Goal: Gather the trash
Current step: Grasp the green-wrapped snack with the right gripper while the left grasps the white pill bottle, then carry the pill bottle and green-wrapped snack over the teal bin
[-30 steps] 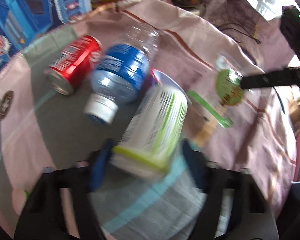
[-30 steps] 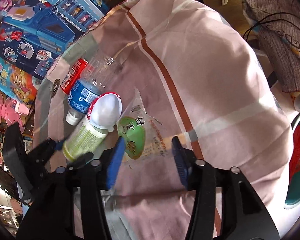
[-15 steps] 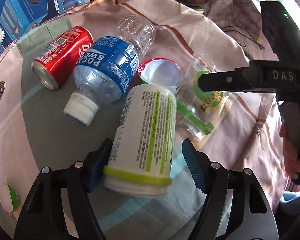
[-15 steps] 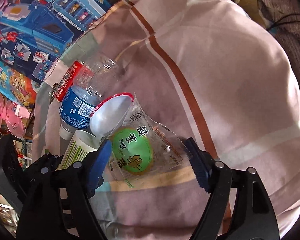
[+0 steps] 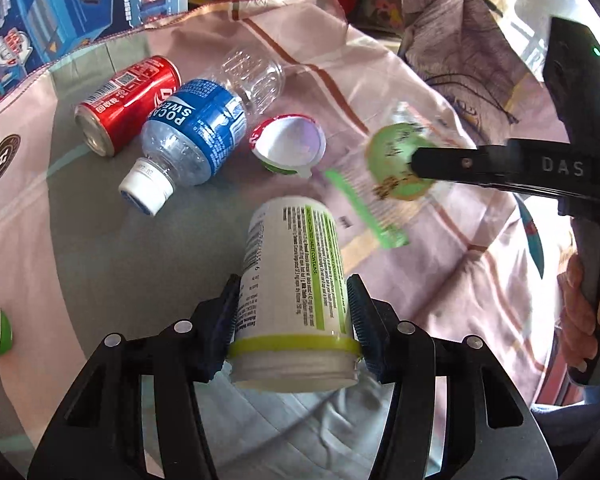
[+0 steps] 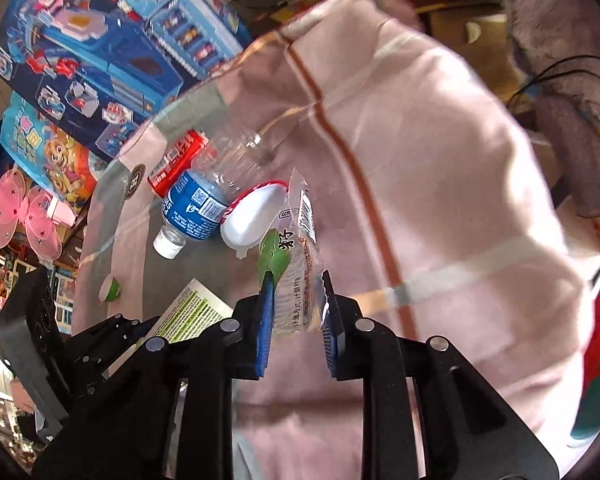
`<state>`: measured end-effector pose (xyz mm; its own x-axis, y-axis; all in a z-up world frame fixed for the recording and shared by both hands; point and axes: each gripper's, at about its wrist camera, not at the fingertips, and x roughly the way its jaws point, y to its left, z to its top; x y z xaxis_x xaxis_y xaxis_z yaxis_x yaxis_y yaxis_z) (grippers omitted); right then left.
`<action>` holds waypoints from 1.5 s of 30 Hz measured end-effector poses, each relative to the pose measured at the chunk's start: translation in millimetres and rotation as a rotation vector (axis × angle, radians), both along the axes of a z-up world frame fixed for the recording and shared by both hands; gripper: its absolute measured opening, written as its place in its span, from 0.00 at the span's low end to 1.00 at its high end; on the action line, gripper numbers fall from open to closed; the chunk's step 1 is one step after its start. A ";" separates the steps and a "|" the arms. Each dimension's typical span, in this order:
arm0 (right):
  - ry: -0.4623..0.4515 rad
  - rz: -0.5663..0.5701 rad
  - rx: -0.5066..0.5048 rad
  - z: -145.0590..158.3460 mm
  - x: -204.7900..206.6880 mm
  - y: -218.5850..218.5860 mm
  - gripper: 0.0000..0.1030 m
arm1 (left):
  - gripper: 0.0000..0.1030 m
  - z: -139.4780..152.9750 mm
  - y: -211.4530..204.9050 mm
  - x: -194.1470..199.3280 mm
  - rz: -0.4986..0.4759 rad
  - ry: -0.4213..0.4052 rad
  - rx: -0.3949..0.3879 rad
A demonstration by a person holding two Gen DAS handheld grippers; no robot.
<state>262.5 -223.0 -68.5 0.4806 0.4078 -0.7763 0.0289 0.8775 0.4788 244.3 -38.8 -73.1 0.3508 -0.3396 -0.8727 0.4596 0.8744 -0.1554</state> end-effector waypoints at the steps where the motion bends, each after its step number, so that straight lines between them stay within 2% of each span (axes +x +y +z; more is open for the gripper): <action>1: -0.006 -0.010 0.000 3.1 -6.5 -6.5 0.20 | 0.53 2.8 -1.2 -3.3 0.004 -0.003 -0.006; 7: -0.041 -0.088 -0.004 21.5 -47.2 -48.1 0.20 | 0.52 23.6 -21.5 -23.5 -0.014 -0.037 -0.029; 15: -0.076 -0.175 -0.002 34.2 -96.3 -101.6 0.20 | 0.49 42.8 -74.3 -55.3 -0.089 -0.090 -0.031; 21: -0.079 -0.207 0.022 30.8 -119.3 -127.2 0.20 | 0.49 40.7 -101.5 -71.2 -0.123 -0.079 -0.007; 31: -0.106 -0.273 0.059 28.9 -147.3 -166.2 0.20 | 0.49 54.1 -142.4 -85.6 -0.192 -0.112 0.026; 45: -0.114 -0.510 0.045 20.1 -220.0 -280.8 0.20 | 0.50 69.9 -270.9 -114.1 -0.408 -0.152 0.038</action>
